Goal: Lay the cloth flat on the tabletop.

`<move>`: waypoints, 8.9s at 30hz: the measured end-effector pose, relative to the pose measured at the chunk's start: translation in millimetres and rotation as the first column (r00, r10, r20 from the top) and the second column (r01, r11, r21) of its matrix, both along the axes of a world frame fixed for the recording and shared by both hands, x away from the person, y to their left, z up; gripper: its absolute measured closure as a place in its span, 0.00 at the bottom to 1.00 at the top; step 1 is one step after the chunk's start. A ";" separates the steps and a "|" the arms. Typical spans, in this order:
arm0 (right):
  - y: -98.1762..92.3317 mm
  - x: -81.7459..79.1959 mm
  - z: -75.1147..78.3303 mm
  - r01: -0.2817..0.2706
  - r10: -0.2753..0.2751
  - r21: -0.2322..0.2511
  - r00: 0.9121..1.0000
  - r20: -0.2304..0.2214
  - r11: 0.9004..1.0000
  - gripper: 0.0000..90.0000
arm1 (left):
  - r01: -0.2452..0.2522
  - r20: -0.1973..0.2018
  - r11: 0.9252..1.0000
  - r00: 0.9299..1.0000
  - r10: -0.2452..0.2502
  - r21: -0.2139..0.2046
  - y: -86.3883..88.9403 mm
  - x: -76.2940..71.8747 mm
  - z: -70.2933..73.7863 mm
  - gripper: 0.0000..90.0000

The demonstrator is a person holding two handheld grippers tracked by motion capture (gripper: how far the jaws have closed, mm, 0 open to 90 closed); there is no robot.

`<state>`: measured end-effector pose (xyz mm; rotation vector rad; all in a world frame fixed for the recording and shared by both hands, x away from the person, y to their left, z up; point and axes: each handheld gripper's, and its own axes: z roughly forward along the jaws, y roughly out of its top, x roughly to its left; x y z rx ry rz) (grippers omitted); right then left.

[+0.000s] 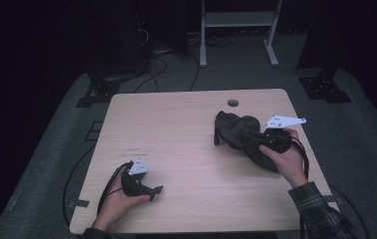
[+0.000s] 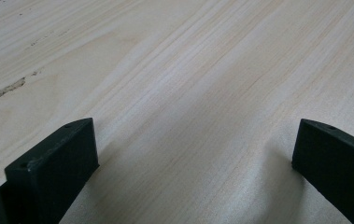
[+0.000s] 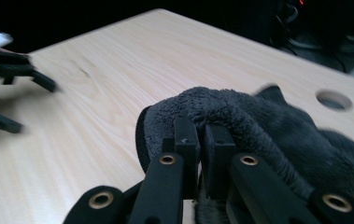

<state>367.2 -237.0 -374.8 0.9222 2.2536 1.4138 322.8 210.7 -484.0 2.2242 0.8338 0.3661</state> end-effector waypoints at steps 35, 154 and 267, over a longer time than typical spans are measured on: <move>62.7 -48.6 58.4 -0.264 0.253 0.044 0.953 0.169 0.964 0.95 | 0.000 -0.002 1.000 1.000 0.000 0.002 0.1 0.0 0.2 0.00; -84.1 10.3 -57.4 0.132 -0.156 -0.143 0.974 -0.166 0.981 0.64 | 0.038 -0.033 0.984 0.998 -0.045 -0.174 -135.9 90.8 36.6 0.94; -52.3 121.5 -77.0 0.300 -0.319 -0.126 0.931 -0.179 0.946 0.95 | -0.081 0.091 0.952 0.990 0.112 -0.294 -46.7 91.9 104.5 0.95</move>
